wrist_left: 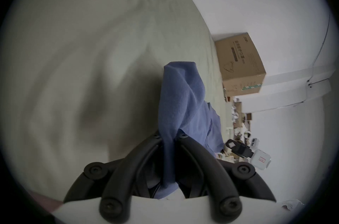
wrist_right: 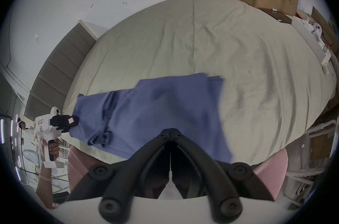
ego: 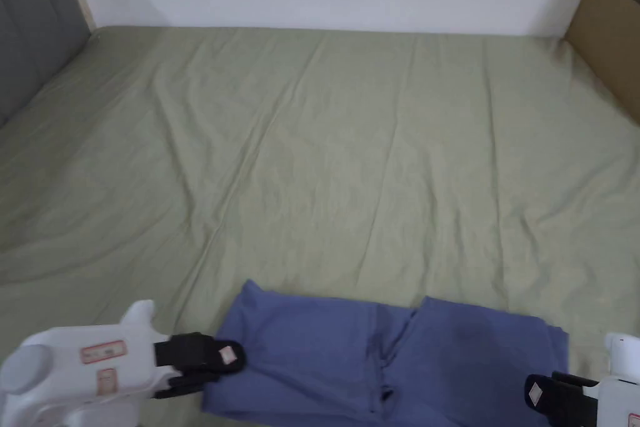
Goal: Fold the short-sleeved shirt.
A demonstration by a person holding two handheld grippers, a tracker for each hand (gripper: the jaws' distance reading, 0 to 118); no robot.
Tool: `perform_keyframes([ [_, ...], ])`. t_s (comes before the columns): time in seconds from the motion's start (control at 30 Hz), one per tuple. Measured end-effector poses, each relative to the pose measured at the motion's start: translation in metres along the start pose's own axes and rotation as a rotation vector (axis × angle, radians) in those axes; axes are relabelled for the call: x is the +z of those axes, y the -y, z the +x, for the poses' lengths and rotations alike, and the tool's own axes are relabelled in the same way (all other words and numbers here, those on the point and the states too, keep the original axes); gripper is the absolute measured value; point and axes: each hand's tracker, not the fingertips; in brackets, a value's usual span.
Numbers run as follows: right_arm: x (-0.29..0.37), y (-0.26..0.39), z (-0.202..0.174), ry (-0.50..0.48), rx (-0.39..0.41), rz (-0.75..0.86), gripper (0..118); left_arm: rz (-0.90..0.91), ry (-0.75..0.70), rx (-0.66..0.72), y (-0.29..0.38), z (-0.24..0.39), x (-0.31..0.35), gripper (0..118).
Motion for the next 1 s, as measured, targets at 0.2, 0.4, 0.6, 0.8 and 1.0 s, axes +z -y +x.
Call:
perform_keyframes([
  [0.2, -0.008, 0.003, -0.001, -0.010, -0.007, -0.011, 0, 0.118, -0.186, 0.029, -0.013, -0.011, 0.073, 9],
  [0.4, -0.010, 0.007, -0.001, -0.018, -0.002, -0.027, 0, 0.187, -0.200, -0.018, -0.003, 0.037, 0.085, 9],
  [0.6, -0.006, 0.006, 0.009, -0.035, -0.043, -0.017, 0, 0.179, -0.148, -0.244, 0.003, 0.140, 0.061, 9],
  [0.8, 0.002, 0.009, 0.026, -0.040, -0.086, 0.012, 0, 0.029, -0.089, -0.468, 0.034, 0.218, -0.024, 9],
  [1.0, 0.013, 0.019, 0.053, -0.011, -0.142, 0.024, 0, -0.174, -0.071, -0.539, 0.079, 0.241, -0.132, 15],
])
